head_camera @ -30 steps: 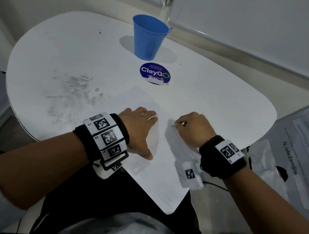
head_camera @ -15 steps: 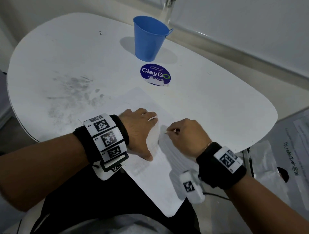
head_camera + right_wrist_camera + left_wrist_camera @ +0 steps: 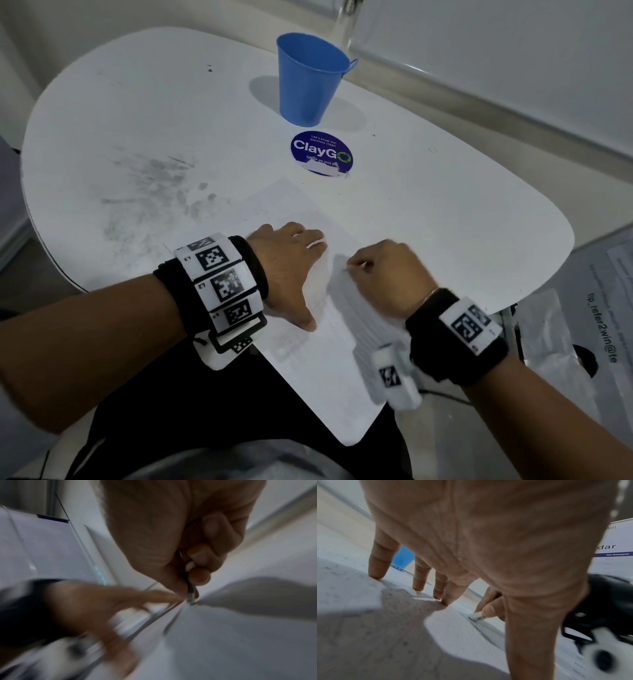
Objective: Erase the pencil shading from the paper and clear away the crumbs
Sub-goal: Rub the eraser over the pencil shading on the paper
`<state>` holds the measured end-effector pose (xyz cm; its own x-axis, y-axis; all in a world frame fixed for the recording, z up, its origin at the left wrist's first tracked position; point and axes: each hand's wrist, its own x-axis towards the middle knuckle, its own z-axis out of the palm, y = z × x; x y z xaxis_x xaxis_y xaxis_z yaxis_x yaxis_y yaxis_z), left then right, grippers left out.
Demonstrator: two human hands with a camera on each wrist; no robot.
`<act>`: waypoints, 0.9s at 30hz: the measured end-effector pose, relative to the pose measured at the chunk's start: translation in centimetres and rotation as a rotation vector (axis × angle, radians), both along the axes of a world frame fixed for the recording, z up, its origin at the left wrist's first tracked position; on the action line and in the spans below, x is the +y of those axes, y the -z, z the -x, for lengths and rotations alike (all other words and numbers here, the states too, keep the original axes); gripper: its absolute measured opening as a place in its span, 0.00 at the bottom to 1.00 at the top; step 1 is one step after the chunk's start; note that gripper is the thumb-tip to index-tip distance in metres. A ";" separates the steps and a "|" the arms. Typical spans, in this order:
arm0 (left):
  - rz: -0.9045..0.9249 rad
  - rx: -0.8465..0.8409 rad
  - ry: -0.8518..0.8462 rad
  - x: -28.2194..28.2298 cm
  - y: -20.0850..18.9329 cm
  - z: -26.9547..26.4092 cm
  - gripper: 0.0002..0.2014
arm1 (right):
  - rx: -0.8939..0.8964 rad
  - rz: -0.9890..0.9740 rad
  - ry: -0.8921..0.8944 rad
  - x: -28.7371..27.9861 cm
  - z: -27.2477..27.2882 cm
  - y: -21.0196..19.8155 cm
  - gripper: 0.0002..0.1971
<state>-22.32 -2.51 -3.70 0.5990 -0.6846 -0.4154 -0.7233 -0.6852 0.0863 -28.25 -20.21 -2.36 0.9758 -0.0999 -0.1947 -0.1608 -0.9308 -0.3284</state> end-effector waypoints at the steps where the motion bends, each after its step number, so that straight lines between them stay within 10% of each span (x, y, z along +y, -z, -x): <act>1: -0.003 0.004 0.000 0.0 0.0 0.0 0.58 | 0.021 -0.018 -0.066 1.2 0.8 0.0 0.11; 27: 0.014 -0.009 0.009 0.0 0.2 -0.1 0.57 | -0.009 -0.113 -0.072 2.4 0.7 0.6 0.12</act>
